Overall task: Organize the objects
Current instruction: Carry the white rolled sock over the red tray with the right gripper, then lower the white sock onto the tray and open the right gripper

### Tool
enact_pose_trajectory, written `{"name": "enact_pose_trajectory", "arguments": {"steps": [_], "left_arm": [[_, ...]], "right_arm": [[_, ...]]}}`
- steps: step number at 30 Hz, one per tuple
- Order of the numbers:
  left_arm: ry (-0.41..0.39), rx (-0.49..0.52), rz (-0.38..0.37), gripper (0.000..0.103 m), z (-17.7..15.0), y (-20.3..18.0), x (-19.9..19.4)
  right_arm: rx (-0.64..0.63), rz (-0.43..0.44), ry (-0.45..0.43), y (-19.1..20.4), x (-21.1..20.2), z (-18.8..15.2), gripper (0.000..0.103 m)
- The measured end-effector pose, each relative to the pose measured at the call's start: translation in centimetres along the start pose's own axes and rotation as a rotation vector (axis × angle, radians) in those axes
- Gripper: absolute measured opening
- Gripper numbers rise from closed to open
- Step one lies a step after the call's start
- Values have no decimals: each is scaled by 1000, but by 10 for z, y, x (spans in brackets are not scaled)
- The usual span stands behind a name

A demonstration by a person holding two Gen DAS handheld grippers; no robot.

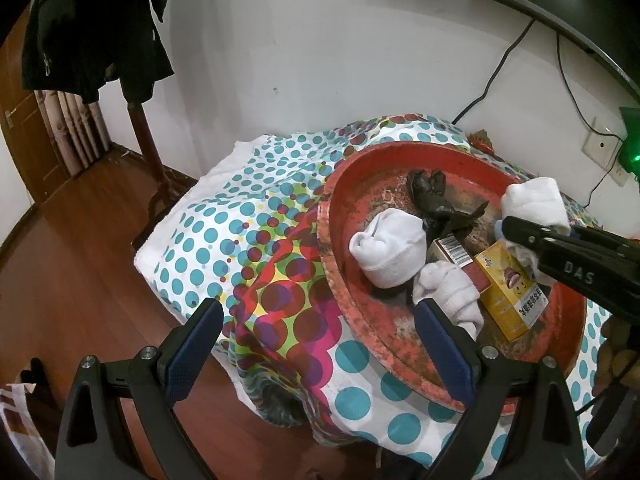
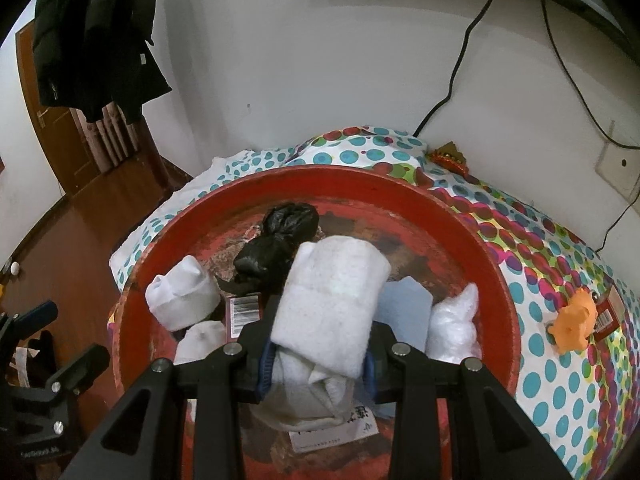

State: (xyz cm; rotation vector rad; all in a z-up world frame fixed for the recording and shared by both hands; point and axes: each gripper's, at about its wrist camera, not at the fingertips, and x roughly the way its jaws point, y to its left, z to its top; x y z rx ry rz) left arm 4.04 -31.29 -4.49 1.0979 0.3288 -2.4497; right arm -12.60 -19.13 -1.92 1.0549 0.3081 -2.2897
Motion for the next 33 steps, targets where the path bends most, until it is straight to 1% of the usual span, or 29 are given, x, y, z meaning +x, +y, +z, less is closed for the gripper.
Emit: {"name": "enact_pose_trajectory", "arguments": {"steps": [7, 13, 20, 21, 23, 29, 33], "left_arm": [[9, -9, -4, 96, 0, 1, 3], [11, -15, -8, 96, -1, 1, 6], [9, -4, -4, 96, -2, -1, 7], [6, -3, -5, 96, -2, -1, 7], [2, -4, -6, 96, -3, 0, 7], [-7, 6, -3, 96, -4, -2, 7], [-16, 15, 3, 96, -4, -4, 6]], "right_arm": [[2, -16, 30, 0, 15, 2, 34], [4, -30, 41, 0, 22, 1, 37], [-5, -36, 47, 1, 22, -1, 45], [-5, -35, 43, 1, 20, -1, 45], [-1, -30, 29, 0, 14, -3, 50], [38, 2, -4, -11, -9, -5, 53], [57, -3, -28, -29, -28, -13, 55]]}}
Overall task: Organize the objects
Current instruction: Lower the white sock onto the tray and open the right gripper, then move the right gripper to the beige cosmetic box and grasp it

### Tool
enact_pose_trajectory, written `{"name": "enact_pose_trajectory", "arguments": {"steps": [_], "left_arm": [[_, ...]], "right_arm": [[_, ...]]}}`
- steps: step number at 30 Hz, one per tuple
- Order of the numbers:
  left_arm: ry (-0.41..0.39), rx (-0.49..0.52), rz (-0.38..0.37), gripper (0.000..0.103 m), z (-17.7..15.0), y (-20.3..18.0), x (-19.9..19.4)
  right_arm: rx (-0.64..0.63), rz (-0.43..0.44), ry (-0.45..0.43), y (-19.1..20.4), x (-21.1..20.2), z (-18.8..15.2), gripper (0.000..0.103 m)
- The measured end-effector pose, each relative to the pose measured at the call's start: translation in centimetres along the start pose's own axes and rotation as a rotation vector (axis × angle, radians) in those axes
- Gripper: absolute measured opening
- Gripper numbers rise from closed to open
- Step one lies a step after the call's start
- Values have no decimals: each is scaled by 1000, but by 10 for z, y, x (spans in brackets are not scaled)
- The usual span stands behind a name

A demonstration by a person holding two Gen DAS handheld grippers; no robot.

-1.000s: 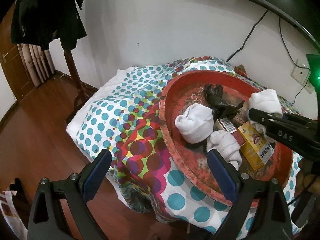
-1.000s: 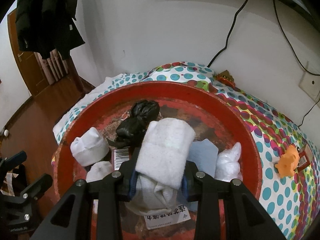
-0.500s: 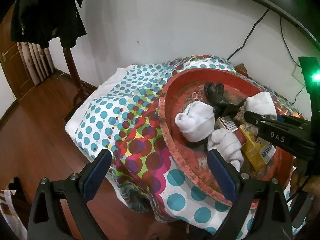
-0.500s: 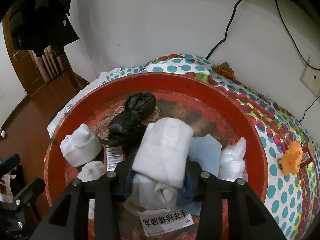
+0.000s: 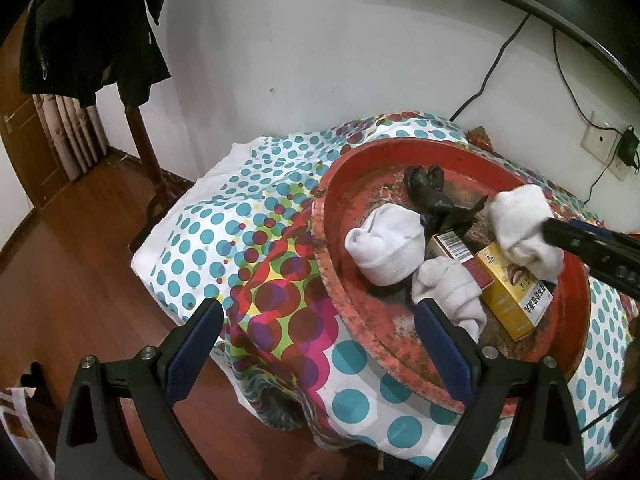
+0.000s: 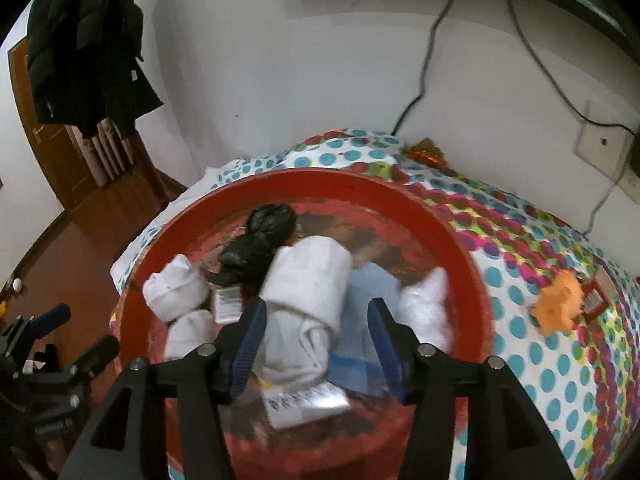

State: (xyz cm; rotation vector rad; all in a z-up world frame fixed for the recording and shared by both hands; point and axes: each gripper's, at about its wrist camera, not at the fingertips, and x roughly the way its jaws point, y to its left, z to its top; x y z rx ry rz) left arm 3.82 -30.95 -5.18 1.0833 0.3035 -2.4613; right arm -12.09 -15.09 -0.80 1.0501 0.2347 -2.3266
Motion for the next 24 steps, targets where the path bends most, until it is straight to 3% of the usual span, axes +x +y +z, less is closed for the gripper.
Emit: {"name": "enact_pose_trajectory", "arguments": {"steps": [7, 15, 20, 24], "left_arm": [[-16, 17, 10, 96, -2, -4, -3], [-37, 56, 27, 96, -4, -14, -8], [-48, 97, 44, 96, -4, -24, -13], [-71, 99, 17, 96, 2, -29, -28]], "right_arm": [[83, -99, -4, -72, -23, -22, 56], [320, -288, -28, -209, -47, -46, 57], [470, -293, -27, -267, -36, -47, 58], [601, -268, -5, -290, -19, -39, 58]]}}
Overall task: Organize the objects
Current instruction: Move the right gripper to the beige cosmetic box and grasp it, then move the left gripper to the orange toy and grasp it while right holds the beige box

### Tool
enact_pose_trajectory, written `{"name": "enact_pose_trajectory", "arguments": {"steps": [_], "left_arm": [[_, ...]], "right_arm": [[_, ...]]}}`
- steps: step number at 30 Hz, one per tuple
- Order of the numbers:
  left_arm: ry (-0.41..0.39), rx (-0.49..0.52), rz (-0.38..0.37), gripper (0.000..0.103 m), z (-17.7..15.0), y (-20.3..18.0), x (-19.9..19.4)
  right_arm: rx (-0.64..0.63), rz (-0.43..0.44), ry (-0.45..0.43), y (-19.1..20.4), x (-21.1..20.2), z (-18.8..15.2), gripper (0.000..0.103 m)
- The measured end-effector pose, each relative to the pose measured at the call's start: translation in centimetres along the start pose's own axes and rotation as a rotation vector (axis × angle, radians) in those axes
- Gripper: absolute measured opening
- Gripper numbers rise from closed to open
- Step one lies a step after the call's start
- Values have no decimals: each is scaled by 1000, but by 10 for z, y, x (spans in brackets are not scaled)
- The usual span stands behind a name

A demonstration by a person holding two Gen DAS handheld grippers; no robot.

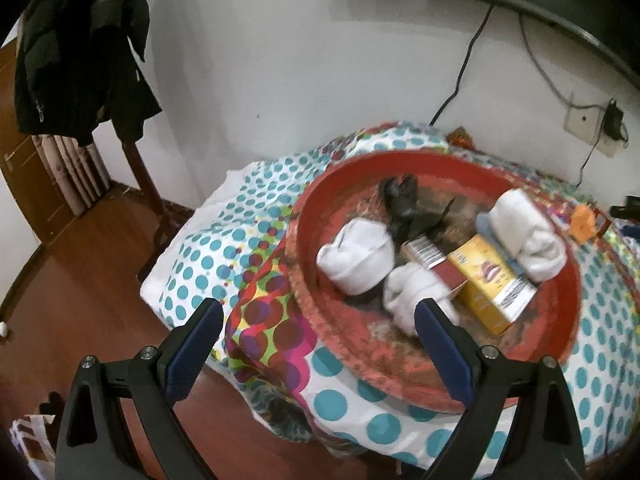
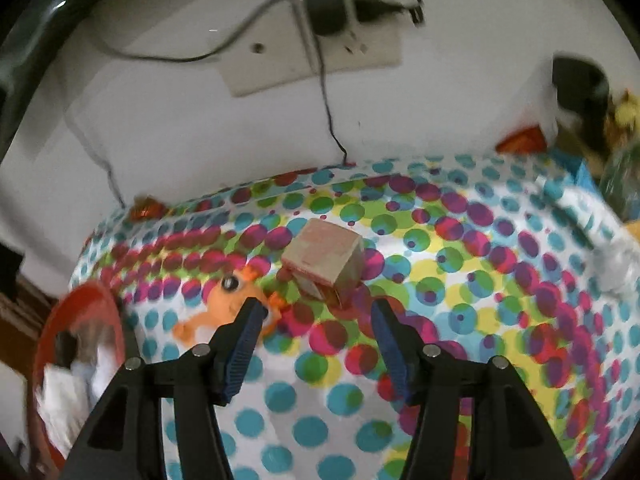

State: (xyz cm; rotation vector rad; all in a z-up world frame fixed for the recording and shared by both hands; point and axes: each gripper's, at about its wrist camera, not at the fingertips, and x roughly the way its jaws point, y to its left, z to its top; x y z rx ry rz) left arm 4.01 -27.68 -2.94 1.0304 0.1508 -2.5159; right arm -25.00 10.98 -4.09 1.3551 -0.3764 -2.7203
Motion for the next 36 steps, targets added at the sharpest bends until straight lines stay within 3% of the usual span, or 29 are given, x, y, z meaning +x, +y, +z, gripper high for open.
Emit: {"name": "enact_pose_trajectory", "arguments": {"steps": [3, 11, 19, 21, 28, 34, 36], "left_arm": [[-15, 25, -35, 101, 9, -8, -11], [-59, 133, -106, 103, 39, -47, -30], [-71, 288, -214, 103, 62, -139, -27], [-63, 326, -283, 103, 67, -168, -22], [36, 422, -435, 103, 85, -264, 17], [141, 517, -420, 103, 95, -333, 72], [199, 523, -473, 103, 97, -347, 88]], "right_arm": [[61, -13, 16, 2, 14, 9, 58], [75, -143, 50, 10, 50, 17, 59], [-23, -164, 17, 9, 65, 17, 57], [-86, -155, -3, 9, 65, 18, 56], [-185, -117, -69, -14, 33, 2, 56], [-236, -92, -71, -43, -1, -23, 56], [-239, -67, -64, -51, -9, -31, 56]]}}
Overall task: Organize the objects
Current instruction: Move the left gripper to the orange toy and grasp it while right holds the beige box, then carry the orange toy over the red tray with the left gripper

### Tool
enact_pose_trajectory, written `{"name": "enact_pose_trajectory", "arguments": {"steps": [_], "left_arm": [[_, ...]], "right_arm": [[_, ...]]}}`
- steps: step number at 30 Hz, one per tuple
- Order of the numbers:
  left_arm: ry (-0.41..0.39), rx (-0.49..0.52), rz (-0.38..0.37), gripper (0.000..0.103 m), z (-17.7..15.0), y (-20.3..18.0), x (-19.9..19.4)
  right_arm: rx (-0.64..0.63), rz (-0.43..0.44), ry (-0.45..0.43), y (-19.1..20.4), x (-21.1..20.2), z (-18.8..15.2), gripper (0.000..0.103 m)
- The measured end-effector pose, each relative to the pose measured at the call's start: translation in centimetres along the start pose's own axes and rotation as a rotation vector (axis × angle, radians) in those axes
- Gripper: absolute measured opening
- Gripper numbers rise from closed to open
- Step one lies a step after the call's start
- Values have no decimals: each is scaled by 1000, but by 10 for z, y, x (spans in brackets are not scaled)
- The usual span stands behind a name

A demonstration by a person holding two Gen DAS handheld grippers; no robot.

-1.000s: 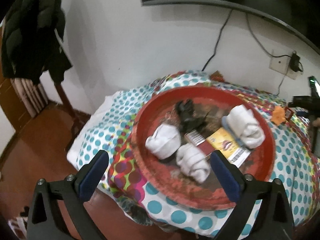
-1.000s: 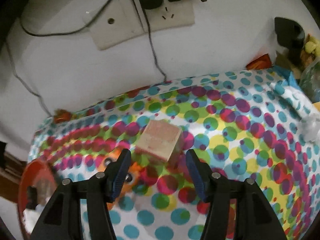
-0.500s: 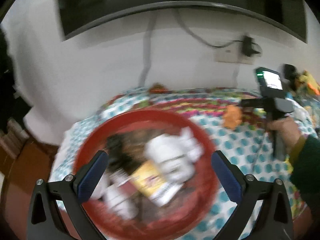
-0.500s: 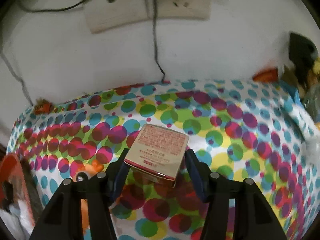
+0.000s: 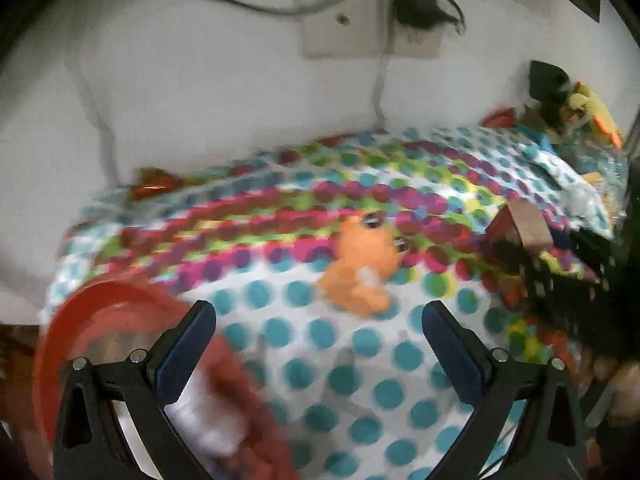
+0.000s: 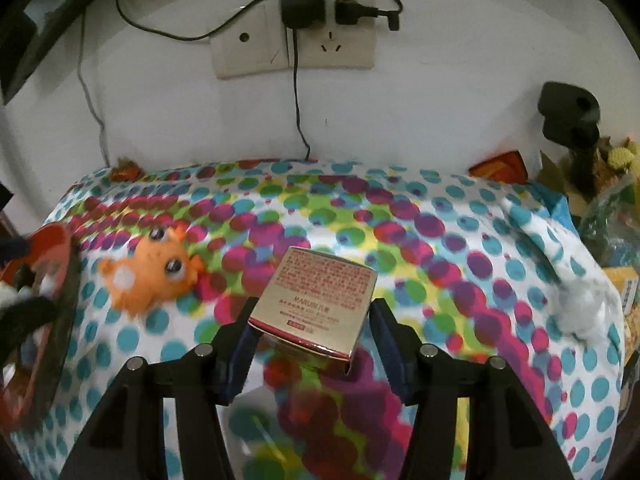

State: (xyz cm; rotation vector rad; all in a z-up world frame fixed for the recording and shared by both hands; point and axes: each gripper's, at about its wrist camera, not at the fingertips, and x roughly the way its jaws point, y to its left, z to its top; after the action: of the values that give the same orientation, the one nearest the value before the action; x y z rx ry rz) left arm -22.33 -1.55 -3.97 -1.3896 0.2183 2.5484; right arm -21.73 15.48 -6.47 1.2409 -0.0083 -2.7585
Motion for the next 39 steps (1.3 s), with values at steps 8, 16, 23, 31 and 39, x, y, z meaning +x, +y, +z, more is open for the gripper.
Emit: {"name": "enact_pose_trajectory", "arguments": {"steps": [8, 16, 23, 31, 39], "left_arm": [[107, -13, 7, 102, 26, -3, 54], [131, -5, -20, 69, 31, -22, 72], [118, -51, -26, 44, 29, -23, 73], [97, -99, 4, 44, 18, -22, 58], [50, -80, 42, 44, 3, -35, 32]], "right_arm": [[-30, 29, -38, -6, -22, -26, 56], [-13, 56, -52, -3, -19, -26, 56], [1, 54, -65, -2, -21, -24, 56], [0, 9, -73, 2, -19, -30, 56], [-21, -30, -77, 6, -18, -30, 56]]}}
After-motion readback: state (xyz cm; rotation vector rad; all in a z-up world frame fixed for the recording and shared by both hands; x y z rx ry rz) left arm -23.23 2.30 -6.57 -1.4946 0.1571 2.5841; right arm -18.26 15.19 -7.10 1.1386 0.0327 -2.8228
